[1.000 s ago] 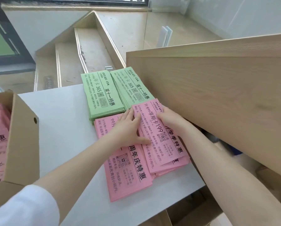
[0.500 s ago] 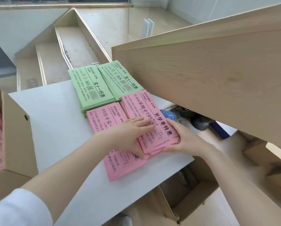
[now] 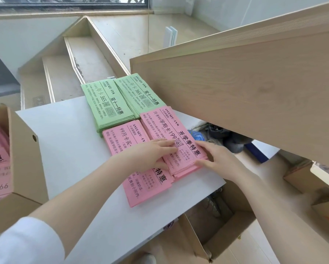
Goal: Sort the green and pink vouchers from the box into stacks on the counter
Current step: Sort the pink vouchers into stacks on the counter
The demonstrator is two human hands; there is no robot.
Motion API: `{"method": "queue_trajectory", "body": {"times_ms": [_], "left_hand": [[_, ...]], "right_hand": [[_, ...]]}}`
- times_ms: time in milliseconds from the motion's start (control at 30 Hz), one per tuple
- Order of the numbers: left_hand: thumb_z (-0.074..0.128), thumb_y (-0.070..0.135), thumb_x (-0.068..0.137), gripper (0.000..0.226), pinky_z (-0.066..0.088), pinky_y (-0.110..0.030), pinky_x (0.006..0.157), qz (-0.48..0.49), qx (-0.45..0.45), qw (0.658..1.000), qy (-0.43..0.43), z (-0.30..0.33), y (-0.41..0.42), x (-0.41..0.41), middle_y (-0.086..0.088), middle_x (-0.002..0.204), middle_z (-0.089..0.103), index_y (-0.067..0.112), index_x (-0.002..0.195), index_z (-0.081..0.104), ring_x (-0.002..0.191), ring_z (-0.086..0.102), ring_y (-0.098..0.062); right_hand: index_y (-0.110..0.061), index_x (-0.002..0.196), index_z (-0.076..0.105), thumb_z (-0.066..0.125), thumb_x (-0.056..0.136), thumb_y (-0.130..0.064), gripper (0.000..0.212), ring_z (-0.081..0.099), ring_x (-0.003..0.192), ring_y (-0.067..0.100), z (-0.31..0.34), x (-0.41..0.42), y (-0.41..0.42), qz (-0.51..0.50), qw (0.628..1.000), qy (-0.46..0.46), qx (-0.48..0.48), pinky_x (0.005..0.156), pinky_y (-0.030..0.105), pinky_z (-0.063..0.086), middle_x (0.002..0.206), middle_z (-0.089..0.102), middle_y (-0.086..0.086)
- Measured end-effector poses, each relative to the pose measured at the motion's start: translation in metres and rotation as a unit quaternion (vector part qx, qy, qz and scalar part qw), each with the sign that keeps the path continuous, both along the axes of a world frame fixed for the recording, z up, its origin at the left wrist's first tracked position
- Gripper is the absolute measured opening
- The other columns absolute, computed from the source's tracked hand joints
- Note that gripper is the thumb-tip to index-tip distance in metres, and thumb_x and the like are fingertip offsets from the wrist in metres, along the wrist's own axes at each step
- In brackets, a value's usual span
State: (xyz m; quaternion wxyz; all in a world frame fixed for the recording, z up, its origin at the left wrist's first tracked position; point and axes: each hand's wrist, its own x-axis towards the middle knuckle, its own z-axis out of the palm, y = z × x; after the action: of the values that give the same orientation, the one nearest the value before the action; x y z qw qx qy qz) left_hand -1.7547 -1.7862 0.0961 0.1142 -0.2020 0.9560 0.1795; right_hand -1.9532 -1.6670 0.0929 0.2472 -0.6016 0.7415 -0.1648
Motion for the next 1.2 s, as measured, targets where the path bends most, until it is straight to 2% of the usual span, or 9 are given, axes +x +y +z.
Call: {"method": "queue_trajectory", "body": {"times_ms": [100, 200, 333, 533, 633, 733, 867, 967, 1200], "left_hand": [[0.05, 0.039, 0.092, 0.061, 0.024, -0.036, 0.113, -0.042, -0.051, 0.998, -0.01, 0.003, -0.002, -0.008, 0.01, 0.156, 0.013, 0.034, 0.146, 0.021, 0.142, 0.014, -0.015], [0.053, 0.036, 0.092, 0.059, 0.028, -0.035, 0.109, -0.08, -0.077, 0.994, -0.02, 0.008, -0.002, -0.015, 0.01, 0.154, 0.02, 0.033, 0.144, 0.028, 0.14, 0.021, -0.016], [0.054, 0.035, 0.091, 0.054, 0.032, -0.033, 0.108, -0.104, -0.091, 0.99, -0.02, 0.009, -0.006, -0.019, 0.009, 0.152, 0.027, 0.032, 0.141, 0.036, 0.136, 0.028, -0.017], [0.054, 0.037, 0.091, 0.051, 0.035, -0.032, 0.105, -0.102, -0.104, 0.989, -0.005, 0.004, -0.007, -0.017, 0.011, 0.15, 0.031, 0.033, 0.14, 0.039, 0.135, 0.031, -0.015], [0.053, 0.038, 0.091, 0.051, 0.038, -0.032, 0.102, -0.095, -0.111, 0.989, 0.0, 0.004, -0.005, -0.014, 0.011, 0.149, 0.032, 0.032, 0.14, 0.039, 0.134, 0.032, -0.015], [0.052, 0.041, 0.091, 0.055, 0.038, -0.036, 0.104, -0.08, -0.128, 0.989, 0.011, 0.012, 0.001, -0.003, 0.008, 0.152, 0.027, 0.031, 0.142, 0.033, 0.136, 0.03, -0.015], [0.045, 0.046, 0.093, 0.052, 0.035, -0.032, 0.105, 0.037, -0.125, 0.989, 0.065, 0.033, 0.009, 0.035, 0.01, 0.151, 0.029, 0.032, 0.142, 0.033, 0.135, 0.03, -0.012], [0.043, 0.045, 0.094, 0.045, 0.041, -0.027, 0.091, 0.154, -0.117, 0.977, 0.092, 0.05, 0.015, 0.085, 0.015, 0.138, 0.044, 0.035, 0.137, 0.04, 0.121, 0.046, -0.008], [0.048, 0.038, 0.093, 0.035, 0.04, -0.025, 0.075, 0.349, -0.142, 0.916, 0.138, 0.064, 0.048, 0.235, 0.016, 0.107, 0.056, 0.031, 0.128, 0.054, 0.1, 0.056, -0.013]], "right_hand": [[-0.04, 0.137, 0.027, 0.079, 0.071, -0.029, 0.084, 0.052, 0.107, -0.005, 0.002, 0.003, 0.001, -0.02, 0.997, -0.073, 0.029, 0.093, 0.014, 0.039, 0.115, 0.048, -0.029], [-0.052, 0.119, 0.011, 0.079, 0.072, -0.019, 0.089, 0.044, 0.088, -0.019, 0.002, 0.004, 0.001, -0.009, 0.996, -0.076, 0.048, 0.073, -0.007, 0.031, 0.097, 0.03, -0.044], [-0.033, 0.142, 0.021, 0.077, 0.074, -0.024, 0.089, 0.041, 0.098, -0.007, 0.001, 0.002, 0.003, 0.004, 0.998, -0.05, 0.022, 0.072, -0.008, 0.029, 0.106, 0.041, -0.029], [-0.025, 0.141, 0.028, 0.079, 0.072, -0.025, 0.086, 0.042, 0.106, -0.004, 0.006, 0.003, -0.001, 0.028, 0.999, -0.037, 0.02, 0.076, -0.008, 0.028, 0.11, 0.039, -0.023], [-0.021, 0.146, 0.021, 0.08, 0.067, -0.039, 0.1, 0.022, 0.138, 0.006, 0.001, 0.005, -0.006, 0.056, 0.998, -0.01, 0.013, 0.107, 0.008, 0.02, 0.144, 0.029, -0.012], [-0.019, 0.146, 0.023, 0.07, 0.073, -0.049, 0.092, 0.008, 0.143, 0.007, 0.007, 0.017, -0.009, 0.057, 0.997, 0.042, -0.033, 0.118, 0.033, 0.012, 0.155, 0.015, -0.007], [-0.014, 0.136, 0.043, 0.062, 0.086, -0.035, 0.057, 0.022, 0.139, 0.012, 0.03, 0.056, -0.027, 0.094, 0.985, 0.031, -0.143, 0.115, 0.029, 0.018, 0.148, 0.033, -0.001], [-0.016, 0.125, 0.054, 0.059, 0.089, -0.029, 0.039, 0.032, 0.133, 0.012, 0.043, 0.102, -0.05, 0.167, 0.972, 0.003, -0.165, 0.109, 0.026, 0.025, 0.139, 0.044, -0.002], [-0.015, 0.108, 0.065, 0.057, 0.089, -0.021, 0.021, 0.051, 0.114, 0.014, 0.048, 0.236, -0.08, 0.303, 0.932, -0.07, -0.188, 0.093, 0.021, 0.035, 0.12, 0.06, -0.004]]}}
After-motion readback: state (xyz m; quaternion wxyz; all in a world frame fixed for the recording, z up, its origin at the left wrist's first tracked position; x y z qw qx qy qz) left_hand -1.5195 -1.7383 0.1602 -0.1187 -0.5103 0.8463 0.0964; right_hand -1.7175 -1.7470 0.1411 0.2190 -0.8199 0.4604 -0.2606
